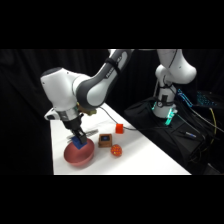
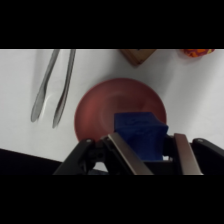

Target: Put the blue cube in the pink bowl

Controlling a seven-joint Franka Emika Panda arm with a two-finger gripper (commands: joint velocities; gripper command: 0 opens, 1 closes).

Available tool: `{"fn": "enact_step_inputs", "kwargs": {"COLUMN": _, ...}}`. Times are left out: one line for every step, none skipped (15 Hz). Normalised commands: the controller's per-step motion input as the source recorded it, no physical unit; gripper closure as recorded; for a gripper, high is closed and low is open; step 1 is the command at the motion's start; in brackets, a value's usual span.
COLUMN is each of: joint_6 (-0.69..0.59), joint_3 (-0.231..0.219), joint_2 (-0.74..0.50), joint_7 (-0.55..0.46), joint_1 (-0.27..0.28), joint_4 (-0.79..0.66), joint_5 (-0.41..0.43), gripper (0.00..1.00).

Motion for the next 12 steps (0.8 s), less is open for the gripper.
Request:
{"fn": "enact_step_inputs", "kwargs": {"joint_6": 0.17, "joint_3": 0.059, "joint_2": 0.28, "joint_7": -0.06, "joint_1": -0.021, "joint_4": 0.26, "joint_5": 0.066, "gripper": 0.77}}
{"fn": "enact_step_inputs", "kwargs": {"joint_6": 0.16, "joint_3": 0.062, "joint_2": 0.28, "joint_7": -0.06, "joint_1": -0.018, "joint_4": 0.26, "joint_5": 0.066, "gripper": 0.77}}
{"fn": "enact_step_inputs", "kwargs": {"joint_6": 0.16, "joint_3": 0.065, "joint_2": 0.26, "joint_7": -0.06, "joint_1": -0.013, "joint_4": 0.24, "joint_5": 0.061, "gripper": 0.77}}
{"fn": "enact_step_inputs", "kwargs": {"joint_6": 0.16, "joint_3": 0.062, "joint_2": 0.25, "joint_7": -0.05, "joint_1": -0.009, "joint_4": 0.23, "joint_5": 0.060, "gripper": 0.77}}
{"fn": "enact_step_inputs", "kwargs": {"joint_6": 0.17, "joint_3": 0.048, "joint_2": 0.25, "joint_7": -0.03, "joint_1": 0.002, "joint_4": 0.24, "joint_5": 0.047, "gripper": 0.77}}
{"fn": "enact_step_inputs", "kwargs": {"joint_6": 0.15, "joint_3": 0.040, "joint_2": 0.24, "joint_7": -0.02, "joint_1": 0.003, "joint_4": 0.24, "joint_5": 0.044, "gripper": 0.77}}
{"fn": "enact_step_inputs", "kwargs": {"joint_6": 0.14, "joint_3": 0.036, "joint_2": 0.22, "joint_7": -0.02, "joint_1": 0.001, "joint_4": 0.24, "joint_5": 0.041, "gripper": 0.77}}
{"fn": "enact_step_inputs", "kwargs": {"joint_6": 0.12, "joint_3": 0.033, "joint_2": 0.20, "joint_7": -0.02, "joint_1": -0.003, "joint_4": 0.23, "joint_5": 0.040, "gripper": 0.77}}
{"fn": "enact_step_inputs", "kwargs": {"joint_6": 0.11, "joint_3": 0.019, "joint_2": 0.16, "joint_7": 0.01, "joint_1": 0.001, "joint_4": 0.20, "joint_5": 0.035, "gripper": 0.77}}
{"fn": "enact_step_inputs", "kwargs": {"joint_6": 0.11, "joint_3": -0.001, "joint_2": 0.13, "joint_7": 0.04, "joint_1": 0.006, "joint_4": 0.17, "joint_5": 0.021, "gripper": 0.27}}
{"fn": "enact_step_inputs", "kwargs": {"joint_6": 0.07, "joint_3": -0.030, "joint_2": 0.07, "joint_7": 0.07, "joint_1": 0.012, "joint_4": 0.13, "joint_5": 0.004, "gripper": 0.24}}
{"fn": "enact_step_inputs", "kwargs": {"joint_6": 0.06, "joint_3": -0.053, "joint_2": 0.02, "joint_7": 0.11, "joint_1": 0.021, "joint_4": 0.07, "joint_5": -0.009, "gripper": 0.16}}
